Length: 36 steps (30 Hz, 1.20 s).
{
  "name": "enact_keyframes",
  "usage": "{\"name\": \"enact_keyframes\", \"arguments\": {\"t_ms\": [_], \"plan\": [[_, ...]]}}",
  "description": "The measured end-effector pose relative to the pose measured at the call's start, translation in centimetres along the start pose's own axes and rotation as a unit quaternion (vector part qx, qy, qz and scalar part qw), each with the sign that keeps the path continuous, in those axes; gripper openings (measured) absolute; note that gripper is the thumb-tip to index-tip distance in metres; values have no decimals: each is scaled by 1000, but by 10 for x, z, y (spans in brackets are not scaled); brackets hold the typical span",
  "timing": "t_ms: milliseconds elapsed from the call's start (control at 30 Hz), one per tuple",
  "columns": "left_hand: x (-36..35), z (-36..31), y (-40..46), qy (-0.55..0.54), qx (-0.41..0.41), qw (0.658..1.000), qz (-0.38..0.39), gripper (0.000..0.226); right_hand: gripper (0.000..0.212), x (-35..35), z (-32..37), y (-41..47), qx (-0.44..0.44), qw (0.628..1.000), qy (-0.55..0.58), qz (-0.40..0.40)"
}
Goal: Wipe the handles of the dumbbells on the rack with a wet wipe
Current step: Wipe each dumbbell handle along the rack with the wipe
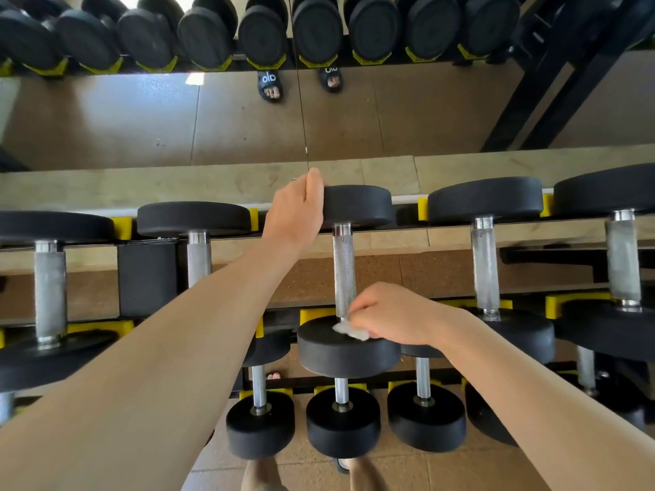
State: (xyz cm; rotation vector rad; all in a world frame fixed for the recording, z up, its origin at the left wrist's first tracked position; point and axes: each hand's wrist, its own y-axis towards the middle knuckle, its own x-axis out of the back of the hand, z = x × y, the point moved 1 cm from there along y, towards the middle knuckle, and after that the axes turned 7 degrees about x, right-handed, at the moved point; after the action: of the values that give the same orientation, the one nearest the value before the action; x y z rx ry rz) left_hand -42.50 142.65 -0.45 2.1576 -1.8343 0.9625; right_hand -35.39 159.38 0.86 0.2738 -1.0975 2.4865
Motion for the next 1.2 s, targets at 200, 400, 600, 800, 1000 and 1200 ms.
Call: {"name": "enact_keyframes", "arguments": {"t_ms": [200,400,600,800,1000,1200], "plan": [[0,-1,-1,15,-10,1000,2,48,33,-22,17,24,74,976,-201,-24],[0,1,3,11,1,1000,3,49,32,-5,-6,8,74,980,-187,1],[0,-1,1,25,11,1000,1,48,31,-5,-34,4,-7,988,-138,-73],[1,-4,-2,38,6,999,6,49,28,-11,-25,13,-31,993,-100,-46],[1,-4,-2,49,8,999,3,47,32,-22,10,9,103,987,-102,-68],[0,-2,0,58,6,998,2,48,31,-19,2,12,74,971,-223,-47]]}}
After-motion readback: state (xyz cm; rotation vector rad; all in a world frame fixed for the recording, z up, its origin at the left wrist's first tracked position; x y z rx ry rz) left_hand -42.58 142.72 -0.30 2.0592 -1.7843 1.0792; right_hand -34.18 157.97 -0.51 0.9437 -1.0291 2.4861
